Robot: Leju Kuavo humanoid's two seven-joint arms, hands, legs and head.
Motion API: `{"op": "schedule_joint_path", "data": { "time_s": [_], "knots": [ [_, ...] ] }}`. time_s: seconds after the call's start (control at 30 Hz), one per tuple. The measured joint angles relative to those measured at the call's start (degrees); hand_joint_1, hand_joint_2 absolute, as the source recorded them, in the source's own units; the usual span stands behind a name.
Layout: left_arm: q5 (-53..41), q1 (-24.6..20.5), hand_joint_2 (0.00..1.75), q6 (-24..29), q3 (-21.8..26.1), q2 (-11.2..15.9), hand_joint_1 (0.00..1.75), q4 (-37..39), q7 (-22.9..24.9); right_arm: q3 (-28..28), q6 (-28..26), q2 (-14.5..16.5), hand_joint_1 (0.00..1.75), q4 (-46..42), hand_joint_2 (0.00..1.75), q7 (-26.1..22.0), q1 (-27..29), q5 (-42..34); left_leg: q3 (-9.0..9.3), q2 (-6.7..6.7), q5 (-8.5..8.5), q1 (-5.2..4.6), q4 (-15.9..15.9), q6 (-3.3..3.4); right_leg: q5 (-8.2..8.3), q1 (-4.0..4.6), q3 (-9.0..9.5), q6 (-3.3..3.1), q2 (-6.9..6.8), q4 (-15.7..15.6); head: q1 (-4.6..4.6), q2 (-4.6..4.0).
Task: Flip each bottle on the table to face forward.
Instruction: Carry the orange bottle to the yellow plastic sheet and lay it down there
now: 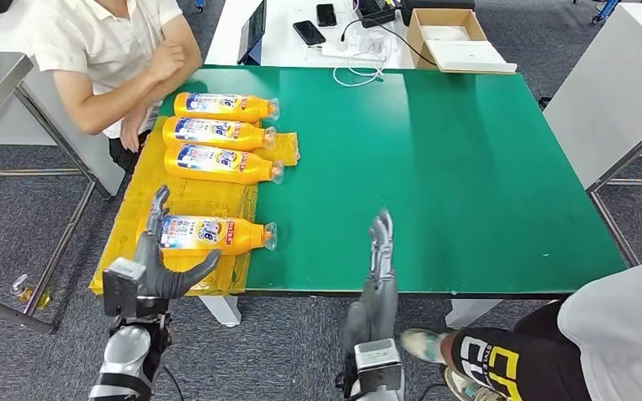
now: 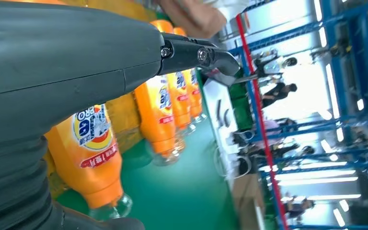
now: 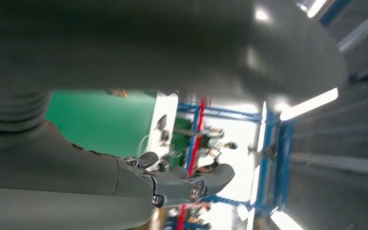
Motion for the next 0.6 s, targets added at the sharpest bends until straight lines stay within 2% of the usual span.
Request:
{"op": "schedule_joint_path", "data": {
  "time_s": [0.13,0.4,0.6],
  "knots": [
    [0.46,2.17,1.75,-0.02,0.0,-0.31,0.0,-3.61,0.01,-1.42,0.59,0.41,0.0,-0.77,0.0,0.0,0.5,-0.5,0.0,0.01,0.01,0.03,0.0,0.0,0.01,0.04,-0.01,-0.01,0.01,0.01,0.0,0.0],
    [0.54,3.44,1.75,1.42,0.08,-0.57,0.0,-6.03,0.69,-3.52,0.47,1.34,0.0,-0.84,0.0,0.07,1.28,0.03,0.0,0.02,0.01,0.03,0.0,0.0,0.01,0.04,0.02,-0.01,0.01,0.01,0.01,0.0],
    [0.39,7.45,1.75,4.91,-0.13,-1.52,0.0,-9.1,2.76,-7.32,-5.35,2.47,0.0,1.64,0.0,1.48,2.02,-1.58,-0.05,0.05,0.0,0.02,0.0,0.0,0.0,0.03,-0.07,0.0,0.03,0.0,0.01,0.0]
  ]
}}
